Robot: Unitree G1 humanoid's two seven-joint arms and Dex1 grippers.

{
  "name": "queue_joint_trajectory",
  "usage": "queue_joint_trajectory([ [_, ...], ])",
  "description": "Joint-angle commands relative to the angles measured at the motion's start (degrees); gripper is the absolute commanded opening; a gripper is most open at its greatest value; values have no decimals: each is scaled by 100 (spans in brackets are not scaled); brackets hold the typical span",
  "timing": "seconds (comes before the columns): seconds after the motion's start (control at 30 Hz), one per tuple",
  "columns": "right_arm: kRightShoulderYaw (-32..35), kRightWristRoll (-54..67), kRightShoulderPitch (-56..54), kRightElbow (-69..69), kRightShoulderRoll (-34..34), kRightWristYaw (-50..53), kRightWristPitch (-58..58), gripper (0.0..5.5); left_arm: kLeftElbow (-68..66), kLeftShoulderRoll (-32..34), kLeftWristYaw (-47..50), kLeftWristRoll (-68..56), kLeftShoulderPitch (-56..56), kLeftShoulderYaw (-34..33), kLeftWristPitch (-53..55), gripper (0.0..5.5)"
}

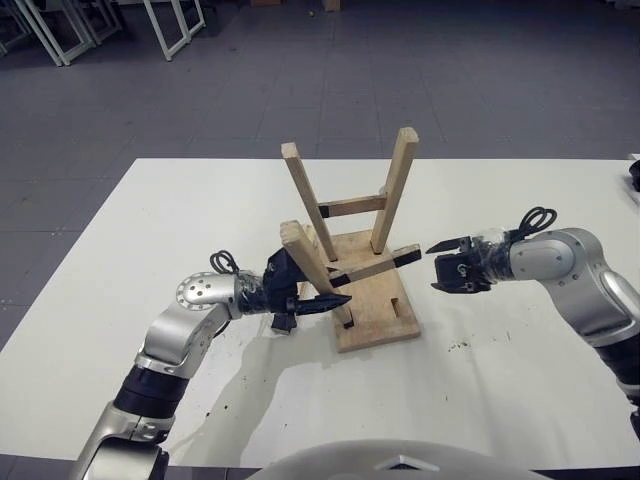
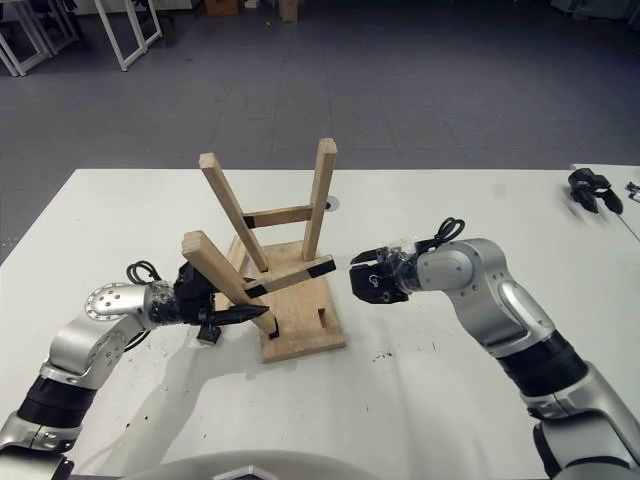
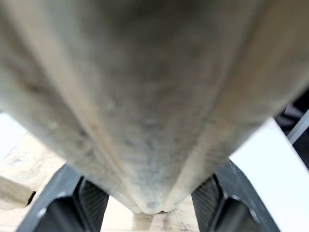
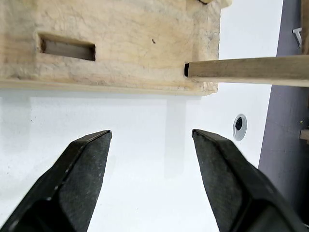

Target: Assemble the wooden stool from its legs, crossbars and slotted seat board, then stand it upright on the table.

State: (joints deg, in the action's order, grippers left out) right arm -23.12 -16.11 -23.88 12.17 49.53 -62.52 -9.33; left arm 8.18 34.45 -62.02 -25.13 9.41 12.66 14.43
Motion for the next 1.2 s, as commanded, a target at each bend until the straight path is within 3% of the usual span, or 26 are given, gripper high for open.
queue_joint_trajectory([
  [0.03,238,-74,106,-98,40,172,-79,306,-282,438,509,1306,-491,646,252,204],
  [0.3,338,-5,286,-46,-1,248,-312,306,-528,133,1515,1912,-1316,1206,-460,204],
  [0.6,321,-17,264,-99,-36,269,-327,306,-321,347,1411,1668,-551,999,-739,204],
  [0.7,326,-26,286,-69,-41,280,-383,306,-120,299,1433,1629,-260,816,-954,270],
  [0.87,359,-20,420,-41,19,255,-470,306,526,397,1232,1446,-90,314,-1068,339],
  [1.07,408,-7,496,11,-33,298,-612,306,1208,1850,422,1258,-1524,-661,-809,367],
  [1.2,464,13,559,-20,-127,411,-858,306,1166,1646,921,149,-1131,-1828,369,367],
])
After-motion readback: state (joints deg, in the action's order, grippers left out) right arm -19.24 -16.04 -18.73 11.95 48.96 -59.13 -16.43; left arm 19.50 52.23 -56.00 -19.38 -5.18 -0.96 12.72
